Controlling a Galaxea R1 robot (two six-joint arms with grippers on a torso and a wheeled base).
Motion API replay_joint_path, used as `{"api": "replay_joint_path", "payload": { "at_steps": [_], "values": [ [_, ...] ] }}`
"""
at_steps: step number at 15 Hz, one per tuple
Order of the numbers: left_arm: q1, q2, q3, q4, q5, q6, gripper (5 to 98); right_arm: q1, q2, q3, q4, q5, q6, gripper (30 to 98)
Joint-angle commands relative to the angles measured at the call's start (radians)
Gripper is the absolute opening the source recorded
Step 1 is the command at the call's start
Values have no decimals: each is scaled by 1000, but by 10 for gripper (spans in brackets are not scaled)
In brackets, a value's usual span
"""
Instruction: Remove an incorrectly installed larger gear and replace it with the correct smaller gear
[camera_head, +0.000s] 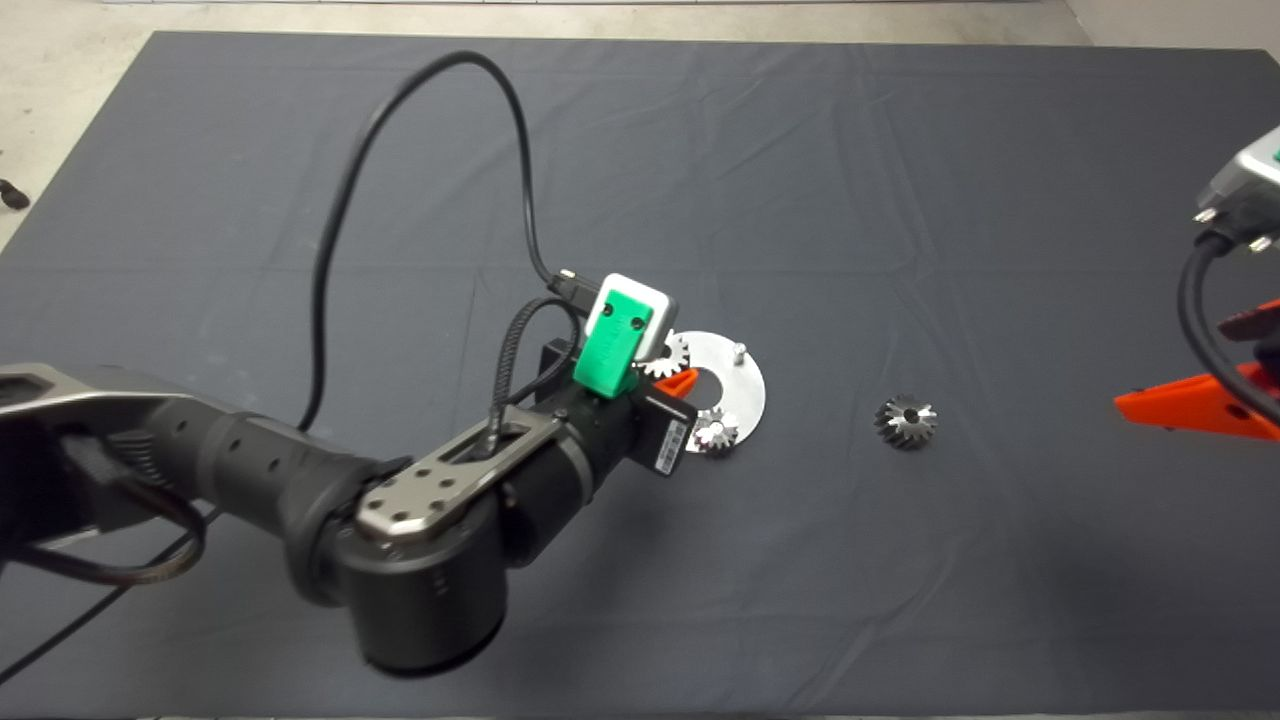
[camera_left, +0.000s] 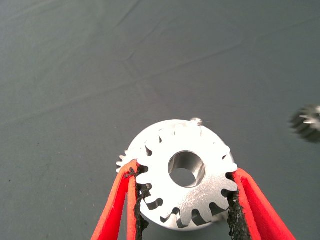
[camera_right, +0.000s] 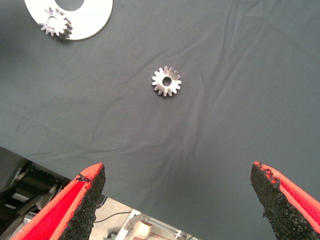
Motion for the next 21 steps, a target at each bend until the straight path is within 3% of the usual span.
{"api": "replay_joint_path", "payload": {
  "at_steps": [1,9,13,16,18,21],
  "values": [
    [-19,77,-78,-4,37,4,309,15,5,5,28,-26,4,773],
    [-19,207,-233,-4,16,23,308,15,2,7,28,-28,4,773],
    [-21,254,-309,-4,-39,57,303,14,0,8,28,-26,2,773],
    [-19,287,-357,-4,-57,58,301,14,-4,9,28,-28,2,773],
    [-19,287,-396,-5,-108,58,301,14,-4,9,29,-26,2,773],
    [-19,287,-411,-4,-125,57,301,14,-4,9,28,-26,1,773]
  ]
}}
